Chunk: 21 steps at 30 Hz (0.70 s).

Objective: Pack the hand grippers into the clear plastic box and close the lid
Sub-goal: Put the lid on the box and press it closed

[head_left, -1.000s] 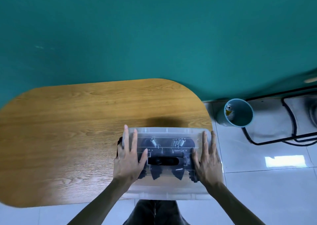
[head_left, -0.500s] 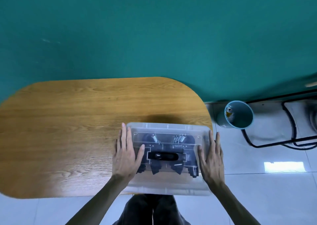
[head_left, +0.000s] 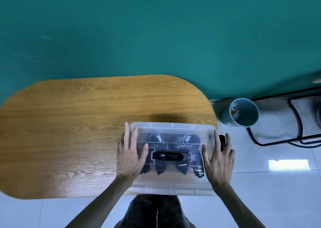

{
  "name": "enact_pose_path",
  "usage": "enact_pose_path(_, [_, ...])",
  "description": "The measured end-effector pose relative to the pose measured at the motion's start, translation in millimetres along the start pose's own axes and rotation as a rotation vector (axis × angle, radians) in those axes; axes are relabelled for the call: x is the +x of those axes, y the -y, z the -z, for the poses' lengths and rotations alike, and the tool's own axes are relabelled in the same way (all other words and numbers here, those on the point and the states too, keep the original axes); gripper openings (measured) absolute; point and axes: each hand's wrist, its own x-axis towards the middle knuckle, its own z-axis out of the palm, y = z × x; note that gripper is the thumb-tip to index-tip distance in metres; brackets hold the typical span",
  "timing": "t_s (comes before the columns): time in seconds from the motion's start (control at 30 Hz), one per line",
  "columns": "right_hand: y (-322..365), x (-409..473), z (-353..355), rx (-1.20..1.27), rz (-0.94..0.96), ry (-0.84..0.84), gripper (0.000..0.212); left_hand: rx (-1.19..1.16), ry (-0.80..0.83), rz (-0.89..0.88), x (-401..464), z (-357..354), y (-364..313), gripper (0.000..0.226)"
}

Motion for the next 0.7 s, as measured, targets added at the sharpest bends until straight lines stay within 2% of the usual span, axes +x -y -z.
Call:
enact_pose_path(0.33, [3,-6,-1,-0.142,0.129,0.038,0.051,0.051,-0.018,-0.008,-1,-4,1,0.073])
enact_pose_path(0.5, [32,-23,-6,-0.191,-0.043,-0.003,0.059,0.063,-0.008,0.016,-1,-5,0,0.073])
enact_pose_path(0.7, [34,-23,-8,-0.136,-0.042,-0.015,0.057,0.045,-0.021,0.017,-1,-2,-3,0.075])
